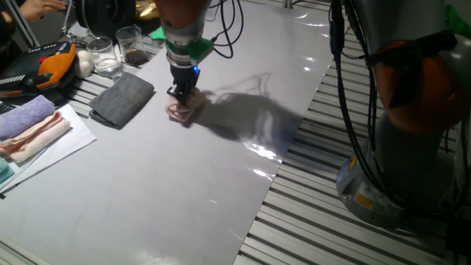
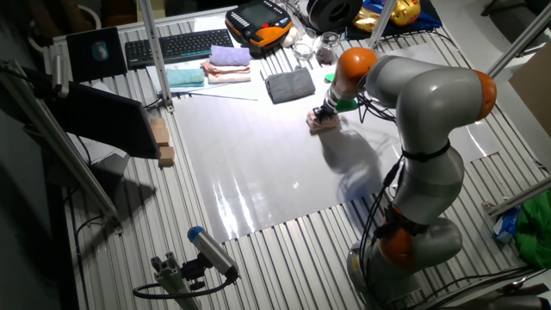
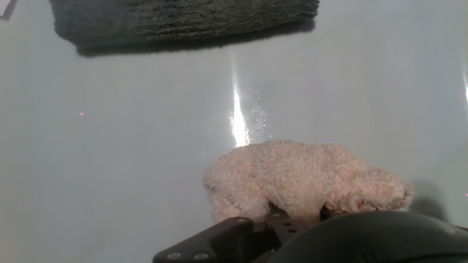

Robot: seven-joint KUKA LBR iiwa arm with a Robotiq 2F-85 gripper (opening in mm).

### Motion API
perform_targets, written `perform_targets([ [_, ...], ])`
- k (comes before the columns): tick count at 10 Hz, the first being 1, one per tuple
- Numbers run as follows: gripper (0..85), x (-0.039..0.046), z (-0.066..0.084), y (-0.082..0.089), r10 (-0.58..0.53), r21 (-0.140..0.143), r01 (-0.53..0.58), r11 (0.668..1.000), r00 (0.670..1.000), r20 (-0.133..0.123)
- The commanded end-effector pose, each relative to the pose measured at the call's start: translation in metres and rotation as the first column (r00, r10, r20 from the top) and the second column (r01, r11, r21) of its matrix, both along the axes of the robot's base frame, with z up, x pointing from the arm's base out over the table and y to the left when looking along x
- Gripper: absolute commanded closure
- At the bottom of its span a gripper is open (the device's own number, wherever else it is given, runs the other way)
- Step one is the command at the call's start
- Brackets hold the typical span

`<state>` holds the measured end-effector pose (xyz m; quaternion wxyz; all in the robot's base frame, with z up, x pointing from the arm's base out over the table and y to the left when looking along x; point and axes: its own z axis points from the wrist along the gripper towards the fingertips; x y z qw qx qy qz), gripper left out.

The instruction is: Clean the table with a cloth

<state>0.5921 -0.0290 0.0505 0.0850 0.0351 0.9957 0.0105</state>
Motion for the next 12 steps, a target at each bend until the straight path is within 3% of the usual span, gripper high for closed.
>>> perform_targets([
  [1, 85.0, 0.0005, -0.001, 0.002, -0.002, 0.01, 0.002, 1.0, 1.0, 0.006],
  [4, 85.0, 0.007, -0.005, 0.009, -0.013, 0.006, 0.013, 1.0, 1.0, 0.018],
  [6, 85.0, 0.0157, -0.01, 0.02, -0.03, 0.003, 0.03, 1.0, 0.999, 0.024],
  [9, 85.0, 0.037, -0.014, 0.029, -0.026, 0.019, 0.025, 0.999, 0.999, 0.025],
  [12, 85.0, 0.0568, -0.012, 0.025, -0.007, 0.01, 0.007, 1.0, 1.0, 0.027],
])
